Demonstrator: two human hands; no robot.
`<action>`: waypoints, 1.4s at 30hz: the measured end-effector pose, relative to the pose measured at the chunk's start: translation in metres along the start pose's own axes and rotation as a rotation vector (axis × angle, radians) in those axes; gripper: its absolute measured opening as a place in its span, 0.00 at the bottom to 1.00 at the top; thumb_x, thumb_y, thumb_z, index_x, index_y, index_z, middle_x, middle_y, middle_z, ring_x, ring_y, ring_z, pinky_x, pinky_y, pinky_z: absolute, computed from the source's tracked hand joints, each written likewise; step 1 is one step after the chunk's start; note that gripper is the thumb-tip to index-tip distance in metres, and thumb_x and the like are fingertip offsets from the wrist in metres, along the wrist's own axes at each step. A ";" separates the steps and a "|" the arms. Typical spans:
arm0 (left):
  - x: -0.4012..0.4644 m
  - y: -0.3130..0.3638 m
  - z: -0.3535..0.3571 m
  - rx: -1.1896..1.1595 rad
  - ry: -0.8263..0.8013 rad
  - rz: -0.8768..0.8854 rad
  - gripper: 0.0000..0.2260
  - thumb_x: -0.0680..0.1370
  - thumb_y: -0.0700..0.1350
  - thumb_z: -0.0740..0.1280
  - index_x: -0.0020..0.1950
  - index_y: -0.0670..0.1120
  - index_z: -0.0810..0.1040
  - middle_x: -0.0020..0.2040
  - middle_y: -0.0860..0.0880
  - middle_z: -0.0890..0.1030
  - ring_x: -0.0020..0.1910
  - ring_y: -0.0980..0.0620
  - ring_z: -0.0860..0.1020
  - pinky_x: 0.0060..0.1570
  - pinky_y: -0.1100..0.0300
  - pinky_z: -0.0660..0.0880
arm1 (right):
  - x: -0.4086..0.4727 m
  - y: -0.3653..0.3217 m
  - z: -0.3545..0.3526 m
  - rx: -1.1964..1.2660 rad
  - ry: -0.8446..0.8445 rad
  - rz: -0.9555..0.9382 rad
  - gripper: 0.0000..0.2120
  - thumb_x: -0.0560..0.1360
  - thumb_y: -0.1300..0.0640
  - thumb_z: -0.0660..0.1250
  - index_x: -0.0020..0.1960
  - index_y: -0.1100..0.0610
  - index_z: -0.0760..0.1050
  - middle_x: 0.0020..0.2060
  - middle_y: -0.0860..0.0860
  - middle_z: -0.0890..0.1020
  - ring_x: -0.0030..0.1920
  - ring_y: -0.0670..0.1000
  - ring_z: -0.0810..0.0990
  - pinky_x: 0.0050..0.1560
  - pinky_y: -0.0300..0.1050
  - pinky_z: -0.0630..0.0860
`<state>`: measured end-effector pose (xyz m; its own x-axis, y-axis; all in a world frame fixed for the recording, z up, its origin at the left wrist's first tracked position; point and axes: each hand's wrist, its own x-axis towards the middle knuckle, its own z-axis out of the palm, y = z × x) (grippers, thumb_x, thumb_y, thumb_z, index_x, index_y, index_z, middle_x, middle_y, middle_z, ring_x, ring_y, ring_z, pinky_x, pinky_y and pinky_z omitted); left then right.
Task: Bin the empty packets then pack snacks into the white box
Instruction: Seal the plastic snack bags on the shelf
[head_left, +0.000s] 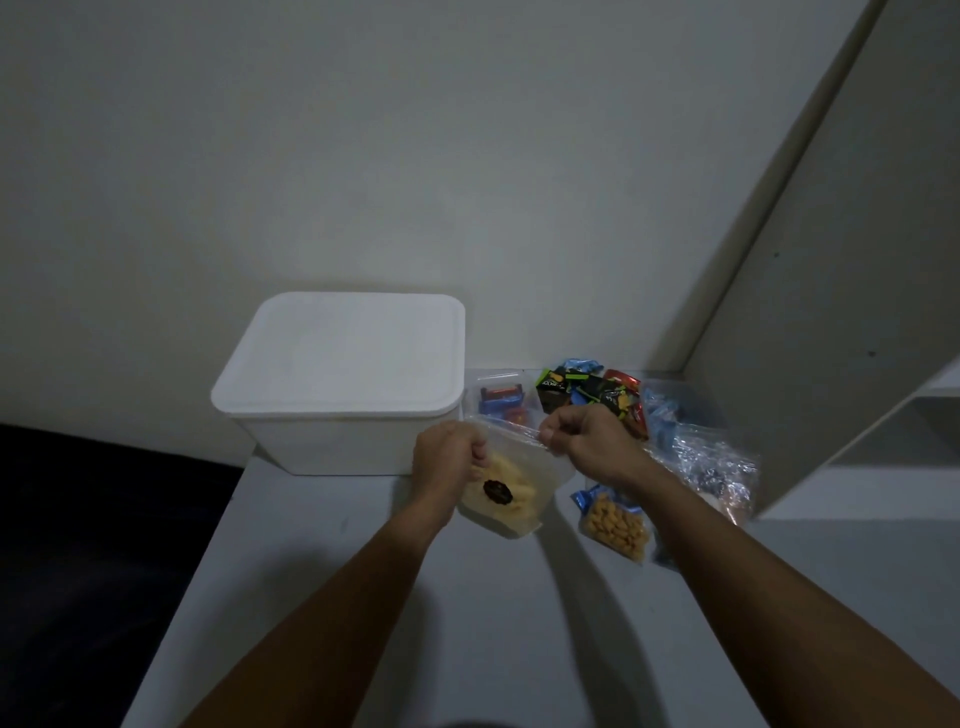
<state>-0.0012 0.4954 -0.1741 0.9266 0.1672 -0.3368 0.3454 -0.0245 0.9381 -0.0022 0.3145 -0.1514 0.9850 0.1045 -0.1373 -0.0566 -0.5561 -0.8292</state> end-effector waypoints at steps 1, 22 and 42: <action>0.000 -0.001 -0.003 0.024 0.061 0.034 0.04 0.72 0.37 0.64 0.42 0.43 0.78 0.39 0.44 0.79 0.39 0.46 0.78 0.36 0.55 0.75 | 0.001 -0.002 0.000 -0.001 -0.011 0.001 0.06 0.77 0.59 0.66 0.43 0.57 0.80 0.41 0.53 0.81 0.43 0.50 0.78 0.50 0.51 0.77; 0.033 -0.043 -0.053 0.037 0.207 -0.086 0.11 0.78 0.46 0.65 0.37 0.44 0.78 0.36 0.46 0.77 0.37 0.47 0.74 0.40 0.56 0.71 | 0.053 -0.005 0.063 -0.166 0.031 0.048 0.09 0.78 0.61 0.64 0.40 0.52 0.75 0.37 0.49 0.77 0.45 0.55 0.80 0.52 0.53 0.79; 0.009 -0.032 0.041 0.358 0.072 0.113 0.13 0.69 0.43 0.70 0.27 0.45 0.71 0.26 0.49 0.73 0.29 0.51 0.72 0.32 0.61 0.69 | 0.040 0.069 -0.046 -0.379 0.157 0.283 0.11 0.73 0.58 0.71 0.55 0.60 0.80 0.52 0.58 0.83 0.54 0.58 0.80 0.52 0.46 0.74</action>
<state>0.0020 0.4570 -0.2100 0.9533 0.2126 -0.2147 0.2839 -0.3875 0.8771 0.0410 0.2426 -0.1898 0.9539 -0.2032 -0.2211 -0.2908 -0.8085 -0.5117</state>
